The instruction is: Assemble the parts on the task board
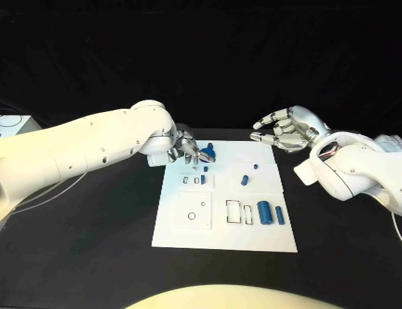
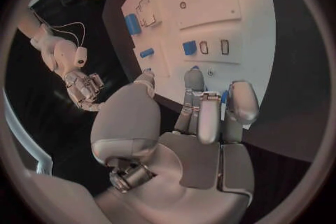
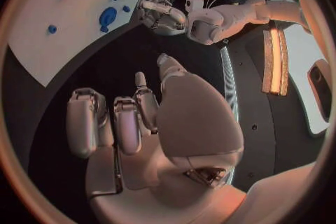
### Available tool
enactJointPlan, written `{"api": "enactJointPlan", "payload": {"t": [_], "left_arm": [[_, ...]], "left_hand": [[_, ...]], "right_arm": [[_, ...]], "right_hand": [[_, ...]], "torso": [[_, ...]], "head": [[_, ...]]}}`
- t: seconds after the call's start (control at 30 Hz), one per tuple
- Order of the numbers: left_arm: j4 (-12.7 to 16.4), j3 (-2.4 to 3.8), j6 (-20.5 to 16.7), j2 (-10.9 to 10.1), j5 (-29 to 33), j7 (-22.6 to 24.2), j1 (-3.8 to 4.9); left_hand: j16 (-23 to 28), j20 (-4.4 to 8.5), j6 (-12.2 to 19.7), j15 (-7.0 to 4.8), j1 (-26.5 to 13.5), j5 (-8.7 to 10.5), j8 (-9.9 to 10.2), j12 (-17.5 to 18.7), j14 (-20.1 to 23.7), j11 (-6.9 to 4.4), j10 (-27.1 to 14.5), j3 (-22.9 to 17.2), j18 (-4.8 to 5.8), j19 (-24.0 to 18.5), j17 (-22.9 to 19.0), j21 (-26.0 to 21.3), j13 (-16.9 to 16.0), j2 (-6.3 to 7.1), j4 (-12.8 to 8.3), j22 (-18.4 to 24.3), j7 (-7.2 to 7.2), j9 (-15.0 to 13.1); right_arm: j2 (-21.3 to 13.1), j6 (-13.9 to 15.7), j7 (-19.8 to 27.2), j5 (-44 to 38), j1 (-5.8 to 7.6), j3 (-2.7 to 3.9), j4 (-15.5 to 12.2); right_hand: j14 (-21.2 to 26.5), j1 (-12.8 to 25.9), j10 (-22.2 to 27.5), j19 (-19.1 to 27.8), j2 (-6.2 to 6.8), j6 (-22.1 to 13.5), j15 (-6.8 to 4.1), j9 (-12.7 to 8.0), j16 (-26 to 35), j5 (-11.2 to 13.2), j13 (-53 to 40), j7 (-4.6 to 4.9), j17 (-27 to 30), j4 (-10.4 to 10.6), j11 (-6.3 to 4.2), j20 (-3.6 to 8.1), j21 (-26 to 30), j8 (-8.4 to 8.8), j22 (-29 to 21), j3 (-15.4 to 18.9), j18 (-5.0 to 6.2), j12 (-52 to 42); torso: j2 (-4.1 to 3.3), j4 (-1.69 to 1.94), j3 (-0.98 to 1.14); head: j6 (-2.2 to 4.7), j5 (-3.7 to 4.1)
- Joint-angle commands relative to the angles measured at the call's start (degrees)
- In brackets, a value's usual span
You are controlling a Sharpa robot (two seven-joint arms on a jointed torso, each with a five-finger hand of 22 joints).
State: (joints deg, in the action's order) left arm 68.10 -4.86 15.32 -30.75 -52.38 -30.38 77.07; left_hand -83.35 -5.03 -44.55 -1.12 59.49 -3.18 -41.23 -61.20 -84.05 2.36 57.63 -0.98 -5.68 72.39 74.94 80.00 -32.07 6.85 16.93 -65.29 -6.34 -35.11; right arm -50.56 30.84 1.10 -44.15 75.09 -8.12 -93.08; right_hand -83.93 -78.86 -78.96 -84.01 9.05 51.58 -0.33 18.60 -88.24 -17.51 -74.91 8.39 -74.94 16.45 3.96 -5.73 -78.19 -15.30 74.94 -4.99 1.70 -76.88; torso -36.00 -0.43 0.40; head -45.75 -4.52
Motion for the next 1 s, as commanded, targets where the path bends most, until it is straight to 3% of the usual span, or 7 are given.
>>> {"api": "enactJointPlan", "payload": {"t": [0.03, 0.17, 0.37, 0.57, 0.73, 0.87, 1.0], "left_arm": [[-1.4, -0.4, 3.7, 1.0, -1.5, -1.2, 0.18], [-2.8, -0.93, 4.3, 2.0, -1.6, -1.1, 0.25], [-4.2, -1.79, 4.8, 3.4, -1.7, -1.0, 0.24], [-5.6, -2.75, 4.3, 4.3, -1.6, -1.0, 0.18], [-6.3, -3.02, 4.2, 4.8, -1.4, -0.9, 0.05], [-7.1, -3.12, 4.9, 5.3, -1.3, -0.6, -0.18], [-7.6, -3.15, 5.4, 5.6, -1.3, -0.4, -0.5]], "left_hand": [[-0.3, -0.17, 0.4, 0.04, 0.2, 0.23, 0.0, 0.1, -1.2, 0.04, -0.4, 1.7, 0.37, -0.1, 2.8, 0.1, 0.1, -0.37, 0.1, 0.1, -0.12, -0.2], [-0.3, -0.2, 0.4, 0.06, 0.3, 0.18, 0.0, 0.1, -1.2, 0.05, -0.5, 2.1, 0.37, -0.2, 2.8, 0.1, 0.0, -1.15, 0.1, 0.1, -0.13, -0.3], [-0.3, -0.24, 0.4, 0.08, 0.9, 0.08, 0.0, 0.1, -1.2, 0.07, -0.5, 2.3, 0.38, -0.1, 2.9, 0.1, 0.0, -2.25, 0.0, 0.0, -0.13, -0.5], [-0.4, -0.27, 0.3, 0.08, 1.4, 0.03, -0.1, -0.1, -1.3, 0.05, -0.4, 2.4, 0.42, 0.0, 3.1, 0.2, -0.3, -3.62, 0.0, -0.3, -0.11, -0.8], [-0.5, -0.28, 0.3, 0.07, 1.6, 0.0, -0.1, -0.2, -1.4, 0.04, -0.3, 2.5, 0.43, 0.0, 3.2, 0.3, -0.4, -4.3, 0.0, -0.4, -0.09, -0.9], [-0.5, -0.28, 0.2, 0.05, 2.7, -0.06, 0.0, -0.2, -1.3, -0.01, -0.4, 2.0, 0.4, -0.1, 3.2, 0.2, -0.4, -5.75, -0.1, -0.2, -0.03, -1.1], [-0.5, -0.28, 0.2, 0.05, 3.4, -0.06, 0.1, -0.1, -1.3, -0.01, -0.6, 1.7, 0.36, -0.3, 3.1, 0.2, -0.2, -5.95, -0.1, 0.0, -0.03, -1.2]], "right_arm": [[0.1, -0.5, 0.2, 0.7, 0.05, 0.03, 0.1], [0.2, -0.5, 0.0, 0.7, 0.07, 0.03, 0.2], [0.3, -0.6, -0.2, 0.7, 0.08, 0.02, 0.3], [0.4, -0.6, -0.5, 0.6, 0.09, 0.02, 0.3], [0.5, -0.7, -0.6, 0.5, 0.09, 0.02, 0.4], [0.6, -0.9, -0.7, 0.3, 0.09, 0.02, 0.4], [0.7, -0.9, -0.7, 0.3, 0.09, 0.02, 0.5]], "right_hand": [[-5.2, 0.1, 0.2, -1.8, 0.03, -0.4, -0.27, 0.1, 0.2, -0.8, -3.4, 0.04, -11.6, -0.1, -0.29, 0.49, 0.1, -0.43, 9.1, 0.1, 0.85, 0.2], [-5.1, -0.1, 0.2, -1.8, -0.01, -0.6, -0.28, 0.2, 0.3, -1.6, -3.4, 0.05, -11.6, -0.1, -0.29, 0.49, 0.2, -0.71, 9.0, -0.1, 0.86, 0.2], [-5.1, -0.4, 0.2, -1.8, 0.03, -0.9, -0.29, 0.4, 0.3, -3.3, -3.4, 0.06, -11.6, -0.1, -0.29, 0.51, 0.3, -1.2, 9.0, -0.4, 0.86, 0.1], [-5.1, -0.4, 0.2, -1.8, 0.02, -1.0, -0.29, 0.4, 0.3, -3.5, -3.4, 0.06, -11.6, -0.1, -0.3, 0.51, 0.4, -1.26, 9.0, -0.4, 0.87, 0.1], [-5.1, -0.5, 0.2, -1.8, 0.01, -1.0, -0.3, 0.4, 0.3, -3.6, -3.4, 0.05, -11.6, -0.1, -0.3, 0.51, 0.3, -1.32, 9.0, -0.5, 0.86, 0.1], [-5.1, -0.5, 0.2, -1.8, 0.0, -1.0, -0.3, 0.4, 0.3, -3.9, -3.4, 0.05, -11.6, -0.1, -0.31, 0.52, 0.3, -1.4, 9.0, -0.6, 0.86, 0.1], [-5.1, -0.5, 0.2, -1.8, 0.0, -1.0, -0.3, 0.4, 0.3, -3.9, -3.4, 0.05, -11.6, -0.1, -0.31, 0.52, 0.3, -1.4, 9.0, -0.6, 0.86, 0.1]], "torso": [[-0.04, -0.28, 0.18], [-0.09, -0.36, 0.22], [-0.19, -0.23, 0.0], [-0.33, -0.38, 0.09], [-0.37, -0.34, 0.01], [-0.38, -0.3, 0.04], [-0.4, -0.38, 0.02]], "head": [[-0.15, -0.16], [-0.23, -0.13], [-0.37, -0.04], [-0.48, -0.05], [-0.67, 0.03], [-0.79, 0.01], [-0.95, 0.2]]}}
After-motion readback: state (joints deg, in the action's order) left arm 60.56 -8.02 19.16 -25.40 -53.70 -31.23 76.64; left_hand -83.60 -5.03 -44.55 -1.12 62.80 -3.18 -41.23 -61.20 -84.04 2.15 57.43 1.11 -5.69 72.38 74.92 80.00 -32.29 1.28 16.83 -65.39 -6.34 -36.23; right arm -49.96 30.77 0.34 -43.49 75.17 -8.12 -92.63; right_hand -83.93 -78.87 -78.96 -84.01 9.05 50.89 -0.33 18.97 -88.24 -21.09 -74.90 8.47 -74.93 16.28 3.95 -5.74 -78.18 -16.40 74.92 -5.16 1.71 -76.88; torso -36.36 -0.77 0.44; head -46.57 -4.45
